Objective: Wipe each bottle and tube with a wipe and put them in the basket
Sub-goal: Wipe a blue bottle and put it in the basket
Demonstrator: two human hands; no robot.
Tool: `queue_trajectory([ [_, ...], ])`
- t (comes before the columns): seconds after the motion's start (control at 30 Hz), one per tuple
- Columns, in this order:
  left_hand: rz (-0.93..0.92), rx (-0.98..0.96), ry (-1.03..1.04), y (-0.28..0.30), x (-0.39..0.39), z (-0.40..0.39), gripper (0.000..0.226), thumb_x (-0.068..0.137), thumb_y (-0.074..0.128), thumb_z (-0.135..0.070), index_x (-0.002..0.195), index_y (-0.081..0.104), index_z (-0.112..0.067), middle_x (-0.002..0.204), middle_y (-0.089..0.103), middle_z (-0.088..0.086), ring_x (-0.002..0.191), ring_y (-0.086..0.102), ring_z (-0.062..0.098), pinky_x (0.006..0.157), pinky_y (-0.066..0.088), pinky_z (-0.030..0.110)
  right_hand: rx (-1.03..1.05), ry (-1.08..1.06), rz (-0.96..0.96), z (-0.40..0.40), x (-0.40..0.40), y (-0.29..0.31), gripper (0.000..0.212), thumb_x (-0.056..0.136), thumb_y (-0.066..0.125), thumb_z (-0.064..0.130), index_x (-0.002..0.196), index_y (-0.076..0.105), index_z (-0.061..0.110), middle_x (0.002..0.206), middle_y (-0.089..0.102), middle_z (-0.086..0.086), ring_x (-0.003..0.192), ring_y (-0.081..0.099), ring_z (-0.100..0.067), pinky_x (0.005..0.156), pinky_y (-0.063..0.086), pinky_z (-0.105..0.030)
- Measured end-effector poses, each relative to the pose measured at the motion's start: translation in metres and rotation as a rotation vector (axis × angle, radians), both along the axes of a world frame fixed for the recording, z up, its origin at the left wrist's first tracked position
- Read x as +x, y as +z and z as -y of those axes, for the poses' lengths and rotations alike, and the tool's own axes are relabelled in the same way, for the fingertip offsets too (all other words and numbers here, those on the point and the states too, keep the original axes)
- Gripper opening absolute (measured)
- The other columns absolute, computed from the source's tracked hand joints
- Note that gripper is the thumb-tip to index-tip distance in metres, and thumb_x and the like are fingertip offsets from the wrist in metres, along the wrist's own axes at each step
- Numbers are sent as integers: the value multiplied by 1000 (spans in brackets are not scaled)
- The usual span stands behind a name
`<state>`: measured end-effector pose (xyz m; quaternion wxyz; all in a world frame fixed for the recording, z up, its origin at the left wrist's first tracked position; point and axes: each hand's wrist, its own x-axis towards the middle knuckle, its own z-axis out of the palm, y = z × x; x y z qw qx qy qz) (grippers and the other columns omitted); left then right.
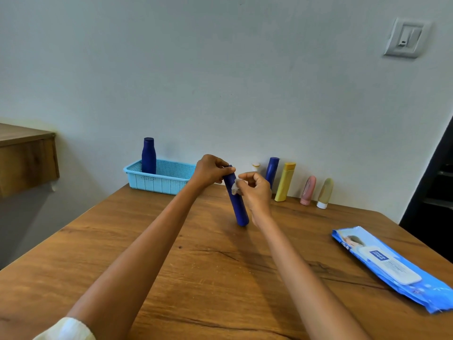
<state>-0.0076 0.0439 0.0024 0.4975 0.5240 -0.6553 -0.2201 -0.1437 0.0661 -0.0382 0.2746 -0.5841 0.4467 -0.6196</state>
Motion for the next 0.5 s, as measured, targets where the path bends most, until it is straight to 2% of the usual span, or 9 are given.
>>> queue_trajectory([
  [0.03,1,3,8,-1,1,0,29,81,72,-24,101,69,-3,85,70,11,73,68,25,67,57,27,31,-15,-6,1,-4,-3,15,84,65,13,83,60,26,85,64,8,82,62,-8,66,51,-19],
  [0.1,-3,12,13,-2,3,-1,29,81,72,-25,101,69,-4,87,70,11,75,68,26,69,57,29,136,-35,-16,4,-11,-8,11,85,64,11,87,61,21,89,64,3,87,63,-13,73,56,-28],
  [0.2,-13,15,8,-1,1,-2,28,80,73,-27,99,69,-6,83,69,9,69,66,21,61,55,22,252,-54,-15,5,-17,-8,7,87,62,9,89,61,15,93,65,-4,91,64,-21,82,57,-40],
  [0.3,-40,6,0,0,-3,-3,27,79,74,-27,96,69,-7,80,68,7,64,64,15,55,53,16,237,-49,-24,5,-13,2,11,86,62,7,94,61,15,96,64,-4,92,64,-19,82,57,-38],
  [0.43,-58,-4,18,4,-4,-3,21,76,77,-29,86,69,-12,77,69,5,73,69,21,67,58,26,237,23,-10,2,-3,11,7,88,60,11,93,61,15,94,66,-6,86,65,-18,70,57,-28],
  [0.5,-35,-13,30,6,-3,-3,20,74,77,-31,84,68,-16,78,70,4,73,69,22,69,59,28,323,59,-10,0,-3,5,2,90,59,14,88,61,14,89,66,-6,78,64,-16,65,55,-26],
])
